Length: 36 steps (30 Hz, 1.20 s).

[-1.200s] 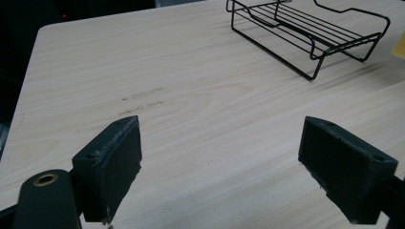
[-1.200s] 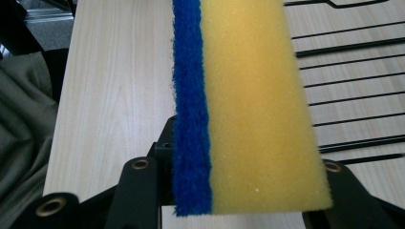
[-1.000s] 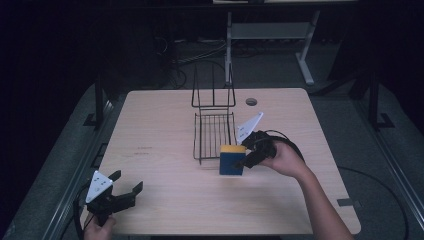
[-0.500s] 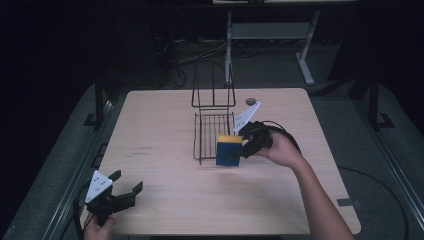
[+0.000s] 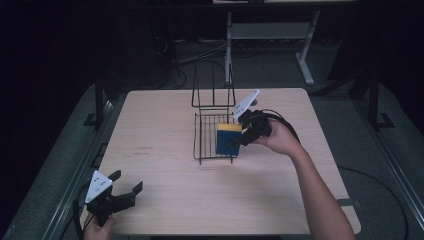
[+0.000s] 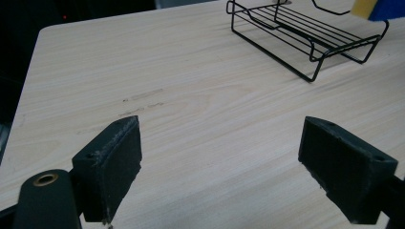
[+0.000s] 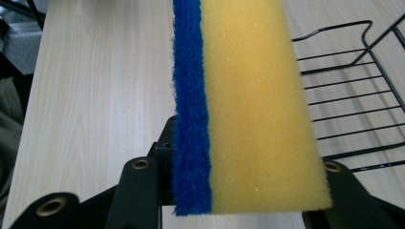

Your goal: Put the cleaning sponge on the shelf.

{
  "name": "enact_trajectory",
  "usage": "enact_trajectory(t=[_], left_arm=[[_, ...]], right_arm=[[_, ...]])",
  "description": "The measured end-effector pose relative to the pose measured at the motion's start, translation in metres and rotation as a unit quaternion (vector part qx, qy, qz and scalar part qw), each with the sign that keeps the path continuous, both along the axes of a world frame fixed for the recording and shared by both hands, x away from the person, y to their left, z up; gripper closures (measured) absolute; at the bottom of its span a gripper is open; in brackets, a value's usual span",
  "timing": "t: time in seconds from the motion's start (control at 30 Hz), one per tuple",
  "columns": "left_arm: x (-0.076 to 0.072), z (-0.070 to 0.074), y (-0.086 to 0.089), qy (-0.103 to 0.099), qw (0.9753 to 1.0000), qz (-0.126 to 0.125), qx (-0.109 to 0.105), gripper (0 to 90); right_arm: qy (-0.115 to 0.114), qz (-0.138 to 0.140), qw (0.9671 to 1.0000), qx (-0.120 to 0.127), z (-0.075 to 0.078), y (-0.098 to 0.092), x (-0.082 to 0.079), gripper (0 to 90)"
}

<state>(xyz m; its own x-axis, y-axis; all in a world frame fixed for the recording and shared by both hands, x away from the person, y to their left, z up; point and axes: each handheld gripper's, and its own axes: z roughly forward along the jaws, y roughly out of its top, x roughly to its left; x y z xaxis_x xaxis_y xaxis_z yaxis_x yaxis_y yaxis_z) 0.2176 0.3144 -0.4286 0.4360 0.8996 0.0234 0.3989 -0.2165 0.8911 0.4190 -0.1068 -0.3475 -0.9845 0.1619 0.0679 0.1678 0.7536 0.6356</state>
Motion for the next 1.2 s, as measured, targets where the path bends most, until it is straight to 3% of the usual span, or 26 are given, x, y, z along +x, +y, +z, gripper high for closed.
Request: enact_trajectory(t=[0.3, 0.5, 0.73, 0.83, 0.97, 1.2], left_arm=[[0.0, 0.0, 0.0, 0.0, 1.0, 0.0, -0.001, 14.1], [0.001, -0.001, 0.0, 0.0, 1.0, 0.0, -0.001, 14.1], [0.002, -0.001, 0.001, 0.002, 1.0, 0.001, -0.002, 14.1], [0.001, -0.001, 0.0, 0.002, 1.0, -0.001, -0.001, 14.1], [0.001, -0.002, 0.003, 0.002, 1.0, 0.003, -0.005, 14.1], [0.001, -0.001, 0.003, 0.001, 1.0, 0.003, -0.005, 14.1]], right_arm=[[0.005, -0.019, 0.9998, 0.009, 0.002, -0.007, 0.016, 55.2], [0.008, -0.016, 0.9998, 0.001, 0.004, -0.003, 0.025, 55.3], [0.01, -0.029, 0.9994, 0.014, 0.01, 0.002, 0.038, 55.4], [0.022, -0.034, 0.9992, 0.008, 0.005, 0.003, 0.049, 55.4], [0.023, -0.04, 0.9989, 0.012, 0.001, 0.005, 0.059, 55.4], [0.029, -0.046, 0.9984, 0.013, -0.003, 0.008, 0.064, 55.3]])
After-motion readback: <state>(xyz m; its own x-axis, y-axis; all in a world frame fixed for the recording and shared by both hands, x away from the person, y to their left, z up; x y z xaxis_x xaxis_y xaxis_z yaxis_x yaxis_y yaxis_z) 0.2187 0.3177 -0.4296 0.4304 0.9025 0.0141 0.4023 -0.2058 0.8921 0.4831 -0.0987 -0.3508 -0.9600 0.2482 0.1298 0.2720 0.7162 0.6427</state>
